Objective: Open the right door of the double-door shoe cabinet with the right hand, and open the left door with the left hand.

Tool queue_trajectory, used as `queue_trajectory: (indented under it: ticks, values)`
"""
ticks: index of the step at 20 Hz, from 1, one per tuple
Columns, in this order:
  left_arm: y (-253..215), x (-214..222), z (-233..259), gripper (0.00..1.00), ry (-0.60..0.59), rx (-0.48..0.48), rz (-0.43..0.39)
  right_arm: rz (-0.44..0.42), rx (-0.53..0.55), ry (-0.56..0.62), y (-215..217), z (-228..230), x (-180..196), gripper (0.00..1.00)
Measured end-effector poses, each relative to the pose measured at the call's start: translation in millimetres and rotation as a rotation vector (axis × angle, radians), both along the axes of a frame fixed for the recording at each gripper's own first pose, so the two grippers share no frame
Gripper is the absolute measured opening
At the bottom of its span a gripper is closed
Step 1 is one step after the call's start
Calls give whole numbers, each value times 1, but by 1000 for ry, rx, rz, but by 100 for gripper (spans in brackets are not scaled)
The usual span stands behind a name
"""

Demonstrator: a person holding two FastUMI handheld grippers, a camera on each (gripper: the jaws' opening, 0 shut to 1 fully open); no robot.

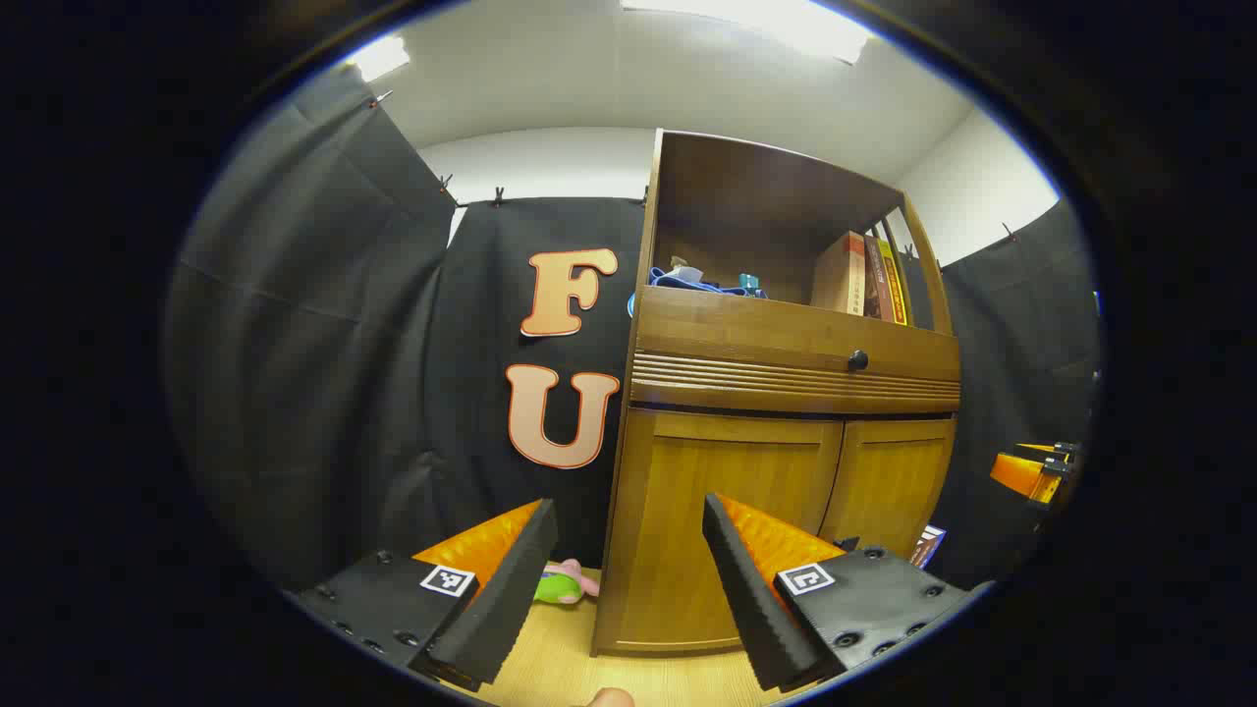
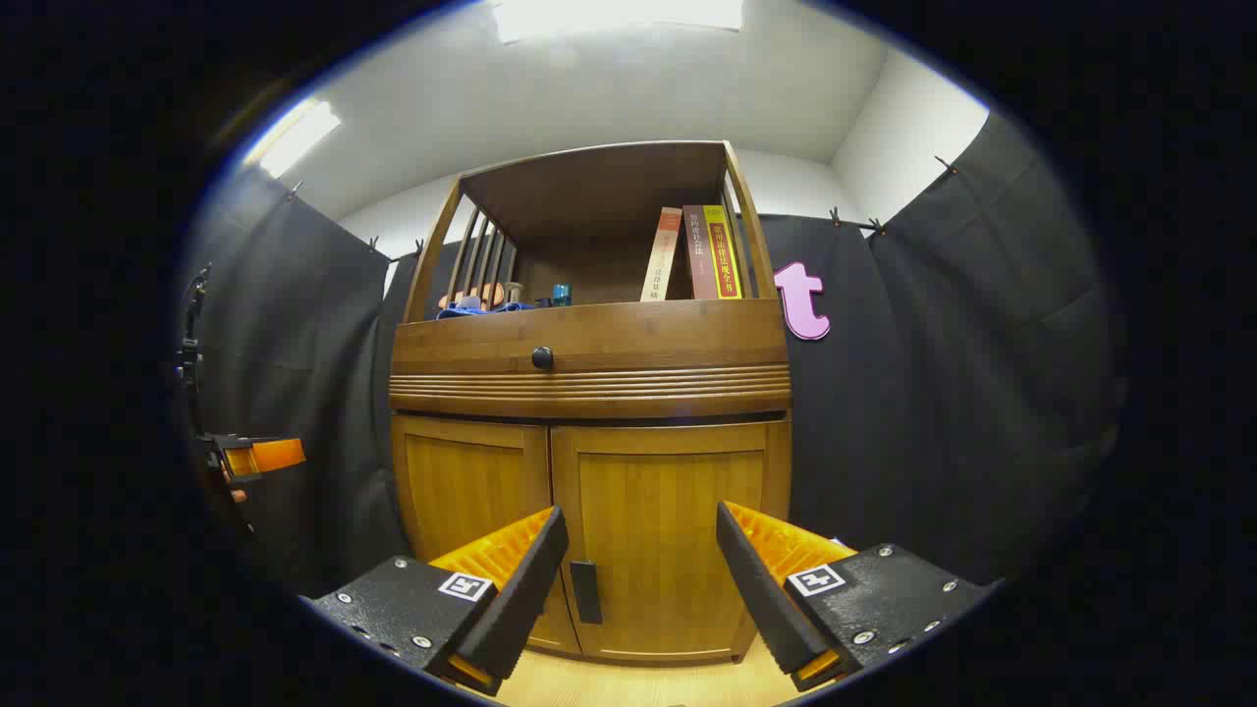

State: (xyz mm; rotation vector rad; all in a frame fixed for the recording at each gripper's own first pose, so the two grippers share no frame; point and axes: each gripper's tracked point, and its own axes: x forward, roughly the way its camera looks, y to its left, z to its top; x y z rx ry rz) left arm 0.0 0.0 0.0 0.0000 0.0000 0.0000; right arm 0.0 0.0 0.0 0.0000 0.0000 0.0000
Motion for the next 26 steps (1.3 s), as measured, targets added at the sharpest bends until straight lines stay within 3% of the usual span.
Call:
queue_trajectory:
  ticks: [1, 2, 3, 4, 6, 7, 8, 9, 12, 13, 14, 17, 18, 19, 20, 21, 24, 25, 26]
  values:
    - [0, 1, 2, 94, -3, 0, 2, -6, -11, -7, -2, 2, 0, 94]
    - [0, 0, 2, 94, -3, -3, 2, -13, -20, -12, -4, 3, -1, 100]
    - [0, 0, 2, 96, 0, -10, 0, -16, -23, -13, -4, 3, -1, 100]
    - [-1, -1, 2, 96, 4, -15, -6, -14, -21, -9, -3, 1, -1, 94]
    - [0, 0, 2, 94, 5, -9, -4, -14, -17, -6, -4, 1, -1, 93]
    - [0, -1, 4, 94, 1, -4, -3, -18, -18, -7, -6, 1, -2, 100]
    - [0, -1, 5, 94, -2, 1, 1, -23, -20, -9, -8, 1, -1, 100]
    - [0, -2, 6, 94, -3, 3, 3, -26, -22, -10, -9, 2, -1, 93]
    - [-3, -3, 6, 94, -1, 6, 0, -25, -10, -8, -12, 1, 0, 94]
    - [-4, -3, 5, 94, 2, 5, -3, -26, -10, -9, -13, 1, 0, 100]
    - [-4, -3, 5, 94, 2, 3, -5, -29, -14, -9, -15, 1, 0, 94]
    - [-2, -5, 8, 94, -5, 6, -2, -36, -18, -6, -19, -2, -1, 94]
    - [-3, -4, 9, 94, -6, 9, -5, -36, -16, -5, -19, -2, -1, 100]
    - [-3, -5, 8, 94, -6, 10, -7, -37, -15, -5, -20, -3, -1, 94]
    - [-2, -4, 8, 96, -4, 11, -8, -35, -15, -2, -20, -5, -2, 100]
    - [-1, -3, 6, 94, 1, 11, -5, -34, -16, 0, -20, -6, -1, 94]
    - [3, -1, 1, 94, 17, 8, 0, -32, -19, 1, -19, -10, -1, 94]
    - [3, 0, -1, 94, 24, 7, 0, -32, -19, 0, -19, -11, 0, 100]
    - [4, 0, -4, 94, 30, 6, 1, -32, -18, -1, -18, -14, 0, 94]
